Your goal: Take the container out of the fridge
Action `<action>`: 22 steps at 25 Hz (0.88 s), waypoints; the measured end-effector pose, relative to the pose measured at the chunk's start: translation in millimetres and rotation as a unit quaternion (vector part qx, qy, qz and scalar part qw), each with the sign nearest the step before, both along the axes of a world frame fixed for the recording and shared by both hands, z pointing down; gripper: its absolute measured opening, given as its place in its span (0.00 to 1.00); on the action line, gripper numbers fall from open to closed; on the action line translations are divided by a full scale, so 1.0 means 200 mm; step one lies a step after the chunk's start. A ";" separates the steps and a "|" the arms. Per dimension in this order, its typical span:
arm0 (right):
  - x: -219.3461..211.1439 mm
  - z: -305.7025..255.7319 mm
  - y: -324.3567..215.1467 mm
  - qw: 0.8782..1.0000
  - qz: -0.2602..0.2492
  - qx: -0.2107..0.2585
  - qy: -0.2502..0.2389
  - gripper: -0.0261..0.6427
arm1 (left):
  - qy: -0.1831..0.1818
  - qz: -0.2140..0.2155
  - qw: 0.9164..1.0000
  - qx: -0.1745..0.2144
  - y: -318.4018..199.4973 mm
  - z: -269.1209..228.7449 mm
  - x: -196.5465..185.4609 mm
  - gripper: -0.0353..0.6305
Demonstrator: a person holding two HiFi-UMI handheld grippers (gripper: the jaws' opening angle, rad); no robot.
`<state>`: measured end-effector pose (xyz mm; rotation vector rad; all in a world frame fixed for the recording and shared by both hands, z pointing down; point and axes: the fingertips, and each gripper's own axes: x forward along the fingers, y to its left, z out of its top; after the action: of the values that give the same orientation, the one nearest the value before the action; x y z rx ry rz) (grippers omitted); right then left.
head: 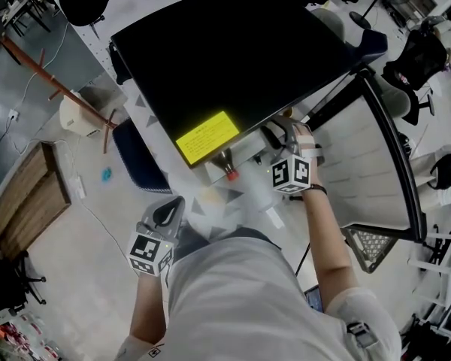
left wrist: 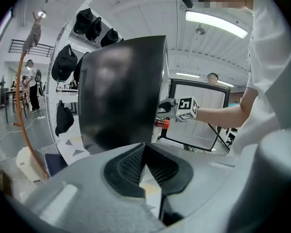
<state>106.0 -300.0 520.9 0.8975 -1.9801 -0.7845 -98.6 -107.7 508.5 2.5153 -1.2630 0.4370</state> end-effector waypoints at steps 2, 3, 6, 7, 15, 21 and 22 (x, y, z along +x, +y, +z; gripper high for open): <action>0.01 0.00 0.00 1.000 0.002 0.004 0.003 0.27 | 0.002 -0.001 1.000 0.000 0.01 0.00 0.01 0.06; 0.01 0.00 0.01 1.000 0.004 0.007 0.004 0.25 | 0.003 0.000 1.000 0.000 0.01 0.00 0.01 0.06; 0.03 -0.02 0.01 1.000 0.012 0.016 0.003 0.19 | 0.004 0.002 1.000 0.000 0.01 0.01 0.02 0.06; 0.03 -0.02 0.02 1.000 0.015 0.017 0.002 0.17 | 0.004 0.003 1.000 0.000 0.01 0.01 0.02 0.06; 0.03 0.03 0.07 1.000 0.016 0.002 0.003 0.07 | 0.005 0.008 1.000 0.002 0.03 0.01 0.04 0.06; 0.04 0.03 0.11 1.000 0.028 0.000 -0.007 0.07 | 0.006 0.019 1.000 -0.002 0.06 0.02 0.05 0.06; 0.05 0.03 0.12 1.000 0.030 -0.001 -0.008 0.07 | 0.007 0.021 1.000 -0.002 0.06 0.02 0.05 0.06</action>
<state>115.9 -276.5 526.7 0.9600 -1.9577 -0.7435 -89.0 -95.8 512.0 2.5412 -1.2038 0.4319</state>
